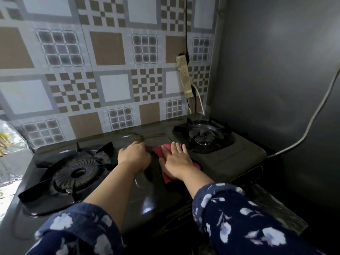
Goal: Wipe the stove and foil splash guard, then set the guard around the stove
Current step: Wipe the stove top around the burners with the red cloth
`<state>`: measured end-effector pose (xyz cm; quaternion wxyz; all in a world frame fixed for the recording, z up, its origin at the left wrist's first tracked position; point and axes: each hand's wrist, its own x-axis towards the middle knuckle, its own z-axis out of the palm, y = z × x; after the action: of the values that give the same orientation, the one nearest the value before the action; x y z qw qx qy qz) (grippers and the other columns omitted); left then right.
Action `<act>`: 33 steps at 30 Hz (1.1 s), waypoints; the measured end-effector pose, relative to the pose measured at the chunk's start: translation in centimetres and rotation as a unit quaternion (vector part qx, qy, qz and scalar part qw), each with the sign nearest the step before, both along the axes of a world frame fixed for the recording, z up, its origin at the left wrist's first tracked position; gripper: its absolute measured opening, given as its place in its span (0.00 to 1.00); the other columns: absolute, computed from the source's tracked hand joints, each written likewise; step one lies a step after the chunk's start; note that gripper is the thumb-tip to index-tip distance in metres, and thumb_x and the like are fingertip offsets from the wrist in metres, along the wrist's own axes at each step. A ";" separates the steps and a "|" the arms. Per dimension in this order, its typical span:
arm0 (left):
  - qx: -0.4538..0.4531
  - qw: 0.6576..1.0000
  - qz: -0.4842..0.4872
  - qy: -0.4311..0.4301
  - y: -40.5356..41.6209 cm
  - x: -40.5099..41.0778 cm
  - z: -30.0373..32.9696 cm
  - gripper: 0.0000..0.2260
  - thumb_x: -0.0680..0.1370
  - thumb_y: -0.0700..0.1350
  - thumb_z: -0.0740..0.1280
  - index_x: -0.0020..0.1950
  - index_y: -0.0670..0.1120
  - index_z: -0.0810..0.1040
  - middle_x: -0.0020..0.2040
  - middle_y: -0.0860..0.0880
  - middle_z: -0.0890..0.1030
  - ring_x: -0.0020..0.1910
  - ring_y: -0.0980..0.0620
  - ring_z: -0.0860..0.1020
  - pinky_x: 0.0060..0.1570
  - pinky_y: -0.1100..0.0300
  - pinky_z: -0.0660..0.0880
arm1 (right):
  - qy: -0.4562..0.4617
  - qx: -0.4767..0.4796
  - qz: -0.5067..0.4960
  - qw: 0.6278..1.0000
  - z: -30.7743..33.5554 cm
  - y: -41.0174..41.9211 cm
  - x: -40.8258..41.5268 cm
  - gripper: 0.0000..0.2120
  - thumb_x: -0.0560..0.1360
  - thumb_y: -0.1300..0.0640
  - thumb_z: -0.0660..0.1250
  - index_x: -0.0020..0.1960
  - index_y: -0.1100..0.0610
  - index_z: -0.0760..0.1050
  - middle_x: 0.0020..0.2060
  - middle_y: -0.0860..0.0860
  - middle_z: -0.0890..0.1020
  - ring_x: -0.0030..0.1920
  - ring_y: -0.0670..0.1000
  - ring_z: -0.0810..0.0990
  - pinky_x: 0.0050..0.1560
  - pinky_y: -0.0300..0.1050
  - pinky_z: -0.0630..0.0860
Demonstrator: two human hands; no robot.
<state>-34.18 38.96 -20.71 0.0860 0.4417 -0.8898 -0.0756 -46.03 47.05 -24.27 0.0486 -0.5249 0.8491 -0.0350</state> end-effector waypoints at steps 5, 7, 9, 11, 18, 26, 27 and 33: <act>0.001 1.000 -0.021 -0.002 -3.7 0.4 0.3 0.18 0.77 0.47 0.56 0.66 0.52 0.73 0.66 0.48 0.73 0.62 0.46 0.74 0.59 0.51 0.68 | -0.032 0.008 0.000 0.999 0.4 -4.9 -2.5 0.29 0.81 0.44 0.44 0.78 0.53 0.42 0.76 0.62 0.42 0.77 0.60 0.41 0.76 0.53 0.38; 0.004 1.000 -0.014 0.000 -5.4 0.7 0.2 0.17 0.77 0.46 0.56 0.64 0.53 0.74 0.65 0.49 0.74 0.62 0.47 0.74 0.59 0.52 0.69 | -0.042 0.001 -0.007 0.999 0.7 -7.3 -2.8 0.28 0.81 0.44 0.44 0.78 0.53 0.43 0.76 0.63 0.42 0.77 0.61 0.41 0.76 0.53 0.39; 0.005 1.000 -0.009 0.008 -6.9 0.9 0.3 0.19 0.77 0.46 0.55 0.66 0.55 0.73 0.67 0.50 0.73 0.64 0.48 0.73 0.62 0.52 0.67 | -0.041 -0.001 -0.014 0.999 0.9 -9.5 -2.6 0.28 0.81 0.44 0.44 0.78 0.52 0.43 0.76 0.63 0.42 0.77 0.62 0.41 0.75 0.54 0.39; 0.007 1.000 -0.005 0.012 -8.2 1.0 0.5 0.20 0.78 0.46 0.55 0.68 0.56 0.70 0.69 0.49 0.71 0.66 0.47 0.72 0.64 0.52 0.67 | -0.042 0.002 0.000 0.999 0.8 -10.7 -2.0 0.27 0.81 0.45 0.44 0.78 0.51 0.44 0.76 0.63 0.41 0.77 0.62 0.40 0.75 0.55 0.38; 0.040 0.999 0.011 -0.015 -10.9 -0.8 0.7 0.20 0.77 0.44 0.56 0.69 0.51 0.70 0.67 0.47 0.73 0.64 0.45 0.73 0.61 0.51 0.69 | -0.074 -0.041 0.085 0.993 0.6 -7.6 -2.5 0.24 0.82 0.48 0.48 0.77 0.46 0.51 0.77 0.59 0.44 0.77 0.57 0.41 0.76 0.50 0.38; 0.028 0.999 -0.015 -0.004 -13.2 -3.5 0.5 0.18 0.77 0.46 0.58 0.66 0.53 0.72 0.62 0.47 0.76 0.58 0.46 0.76 0.55 0.51 0.71 | -0.049 0.007 -0.034 0.998 0.5 -15.6 -6.2 0.28 0.81 0.41 0.43 0.78 0.49 0.43 0.76 0.63 0.41 0.76 0.62 0.39 0.75 0.56 0.38; 0.025 1.000 -0.013 -0.004 -13.6 -3.5 0.5 0.18 0.77 0.46 0.58 0.67 0.53 0.71 0.63 0.48 0.75 0.59 0.46 0.76 0.56 0.52 0.71 | -0.048 0.007 -0.035 0.998 0.4 -16.8 -6.3 0.28 0.81 0.41 0.43 0.78 0.49 0.43 0.76 0.63 0.41 0.76 0.62 0.39 0.75 0.57 0.38; 0.067 0.995 -0.053 -0.045 -15.5 -4.2 0.0 0.20 0.77 0.51 0.60 0.69 0.52 0.68 0.67 0.47 0.72 0.64 0.46 0.73 0.63 0.49 0.70 | -0.069 0.019 0.004 0.997 1.2 -18.6 -6.8 0.27 0.81 0.42 0.46 0.77 0.46 0.43 0.76 0.59 0.37 0.76 0.60 0.35 0.74 0.57 0.34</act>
<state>-38.39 23.47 -20.70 0.0121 0.4013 -0.9080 -0.1200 -52.81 28.47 -23.04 0.1170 -0.5238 0.8420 -0.0543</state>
